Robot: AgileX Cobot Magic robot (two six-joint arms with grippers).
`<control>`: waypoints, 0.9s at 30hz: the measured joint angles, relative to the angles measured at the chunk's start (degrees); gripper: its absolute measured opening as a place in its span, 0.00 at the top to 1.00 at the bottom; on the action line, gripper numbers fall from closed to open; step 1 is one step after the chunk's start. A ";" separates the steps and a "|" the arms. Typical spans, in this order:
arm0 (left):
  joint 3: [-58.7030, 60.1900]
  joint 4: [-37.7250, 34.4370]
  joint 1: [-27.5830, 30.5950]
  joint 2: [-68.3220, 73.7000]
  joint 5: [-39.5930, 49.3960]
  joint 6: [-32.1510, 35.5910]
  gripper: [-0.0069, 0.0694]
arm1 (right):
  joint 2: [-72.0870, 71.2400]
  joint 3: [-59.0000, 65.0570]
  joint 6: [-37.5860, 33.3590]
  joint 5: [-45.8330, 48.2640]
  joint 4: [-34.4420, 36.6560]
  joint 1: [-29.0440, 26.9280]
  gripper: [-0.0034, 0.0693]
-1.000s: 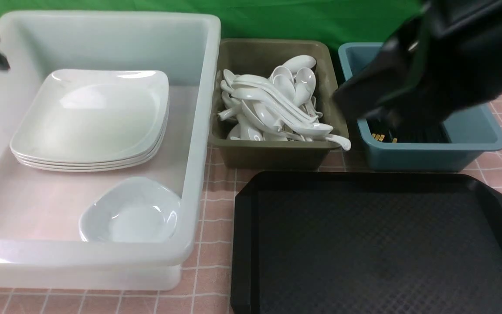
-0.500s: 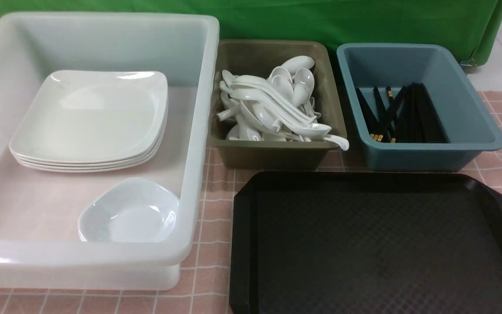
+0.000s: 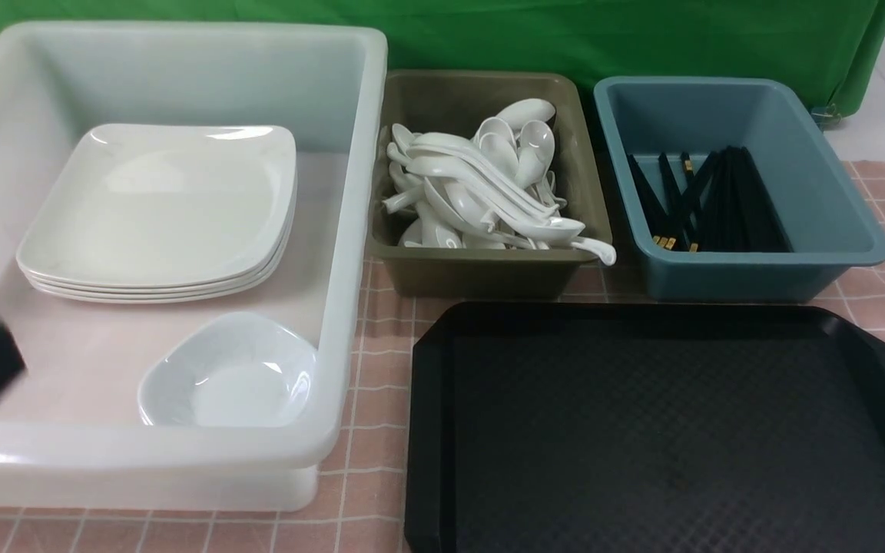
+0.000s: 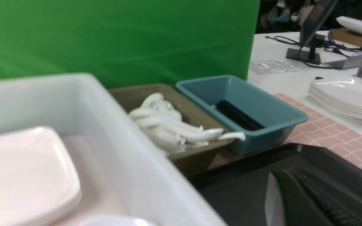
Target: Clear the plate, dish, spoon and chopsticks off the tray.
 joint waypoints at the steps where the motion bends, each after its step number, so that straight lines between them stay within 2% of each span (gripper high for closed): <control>1: 4.48 -0.01 0.00 -2.60 -2.68 -0.27 0.92 | -0.35 0.92 0.06 -0.17 0.00 0.00 0.91; 5: 13.32 -0.01 0.00 -6.80 -12.77 -0.21 0.91 | -0.35 1.35 0.20 -0.55 0.00 0.00 0.88; 8: 15.75 -0.01 0.00 -7.17 -17.87 -0.14 0.91 | -0.35 1.35 0.20 -0.55 0.00 0.00 0.84; 27: 15.84 -0.01 0.00 -7.17 -19.13 0.22 0.91 | -0.35 1.35 0.20 -0.55 0.00 0.00 0.77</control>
